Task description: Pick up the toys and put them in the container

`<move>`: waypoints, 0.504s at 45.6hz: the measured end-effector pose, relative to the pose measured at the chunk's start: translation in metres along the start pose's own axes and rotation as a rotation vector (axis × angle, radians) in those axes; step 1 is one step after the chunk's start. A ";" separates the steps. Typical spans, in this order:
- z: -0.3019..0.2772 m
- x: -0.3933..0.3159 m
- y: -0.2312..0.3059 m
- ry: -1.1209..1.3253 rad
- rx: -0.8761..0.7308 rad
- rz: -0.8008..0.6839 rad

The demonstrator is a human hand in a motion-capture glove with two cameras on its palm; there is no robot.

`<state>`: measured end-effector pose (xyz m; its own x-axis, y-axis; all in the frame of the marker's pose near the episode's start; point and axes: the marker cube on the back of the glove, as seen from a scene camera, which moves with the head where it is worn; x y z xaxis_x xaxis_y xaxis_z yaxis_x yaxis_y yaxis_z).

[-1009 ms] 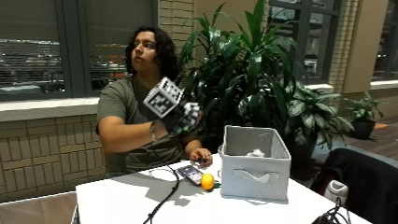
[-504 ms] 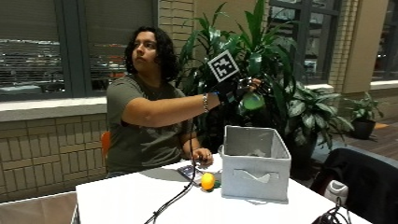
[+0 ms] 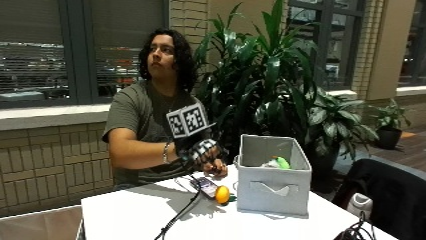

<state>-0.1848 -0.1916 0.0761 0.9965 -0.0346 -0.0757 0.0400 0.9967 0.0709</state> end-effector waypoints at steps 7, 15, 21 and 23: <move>0.066 0.045 0.025 0.021 -0.249 0.141; 0.107 0.055 0.037 0.037 -0.349 0.164; 0.125 0.054 0.042 0.026 -0.364 0.167; 0.129 0.053 0.043 0.006 -0.355 0.163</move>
<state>-0.1205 -0.1602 0.2035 0.9873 0.1257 -0.0973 -0.1475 0.9525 -0.2663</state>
